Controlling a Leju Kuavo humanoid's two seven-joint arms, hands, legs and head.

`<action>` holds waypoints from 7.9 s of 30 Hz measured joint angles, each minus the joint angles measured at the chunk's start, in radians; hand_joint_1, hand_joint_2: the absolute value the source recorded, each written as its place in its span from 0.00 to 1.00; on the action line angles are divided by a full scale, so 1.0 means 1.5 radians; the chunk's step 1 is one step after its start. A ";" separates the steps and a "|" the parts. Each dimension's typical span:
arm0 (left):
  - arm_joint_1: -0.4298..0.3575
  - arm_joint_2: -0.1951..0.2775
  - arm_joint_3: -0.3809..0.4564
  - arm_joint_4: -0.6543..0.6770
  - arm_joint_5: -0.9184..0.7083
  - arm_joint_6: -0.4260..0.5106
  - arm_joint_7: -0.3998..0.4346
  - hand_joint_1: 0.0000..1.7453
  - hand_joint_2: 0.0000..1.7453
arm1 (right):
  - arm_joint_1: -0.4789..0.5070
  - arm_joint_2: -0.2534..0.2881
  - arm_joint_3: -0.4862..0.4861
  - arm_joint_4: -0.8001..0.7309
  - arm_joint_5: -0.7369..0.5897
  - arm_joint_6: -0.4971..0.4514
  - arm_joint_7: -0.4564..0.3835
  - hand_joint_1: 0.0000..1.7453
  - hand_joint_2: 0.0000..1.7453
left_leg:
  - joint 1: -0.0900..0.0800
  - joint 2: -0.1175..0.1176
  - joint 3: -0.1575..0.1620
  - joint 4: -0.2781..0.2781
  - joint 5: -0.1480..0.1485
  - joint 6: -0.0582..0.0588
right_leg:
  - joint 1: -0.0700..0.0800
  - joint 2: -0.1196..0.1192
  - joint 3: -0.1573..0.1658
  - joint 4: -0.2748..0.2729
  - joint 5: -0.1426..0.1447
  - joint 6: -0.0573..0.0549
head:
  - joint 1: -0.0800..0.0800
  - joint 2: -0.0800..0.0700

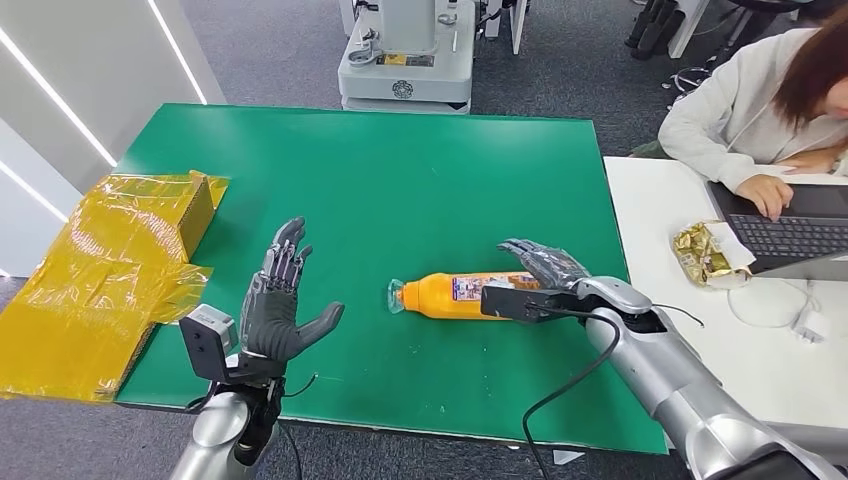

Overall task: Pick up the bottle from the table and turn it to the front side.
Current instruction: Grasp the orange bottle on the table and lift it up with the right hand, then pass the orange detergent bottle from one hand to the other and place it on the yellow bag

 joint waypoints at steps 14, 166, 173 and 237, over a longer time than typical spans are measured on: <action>0.009 0.006 0.000 0.001 0.024 -0.013 0.007 0.00 1.00 | 0.025 -0.027 0.033 -0.008 -0.058 0.006 -0.006 0.07 1.00 | 0.000 0.000 0.000 0.000 0.000 0.000 | 0.000 0.000 0.000 0.000 0.000 0.000 | 0.000 0.000; -0.272 -0.014 -0.019 0.214 0.368 -0.238 0.171 1.00 1.00 | 0.302 0.109 -0.140 -0.332 -0.141 -0.253 -0.130 1.00 1.00 | 0.000 -0.002 0.000 0.000 0.000 0.000 | 0.000 -0.002 0.000 0.000 -0.001 -0.001 | 0.000 0.000; -0.267 -0.016 -0.030 0.202 0.365 -0.230 0.174 1.00 1.00 | 0.315 0.109 -0.142 -0.347 -0.134 -0.251 -0.121 1.00 1.00 | 0.000 -0.002 0.000 0.000 0.000 0.000 | 0.000 -0.002 0.000 0.000 -0.001 -0.001 | 0.000 0.000; -0.297 0.218 -0.128 0.330 -1.073 0.178 0.456 1.00 1.00 | 0.613 0.066 -0.332 -0.746 -0.117 -0.302 -0.170 0.00 1.00 | 0.000 0.001 0.000 -0.001 -0.001 -0.001 | 0.000 0.002 0.000 0.000 -0.001 -0.001 | 0.000 0.000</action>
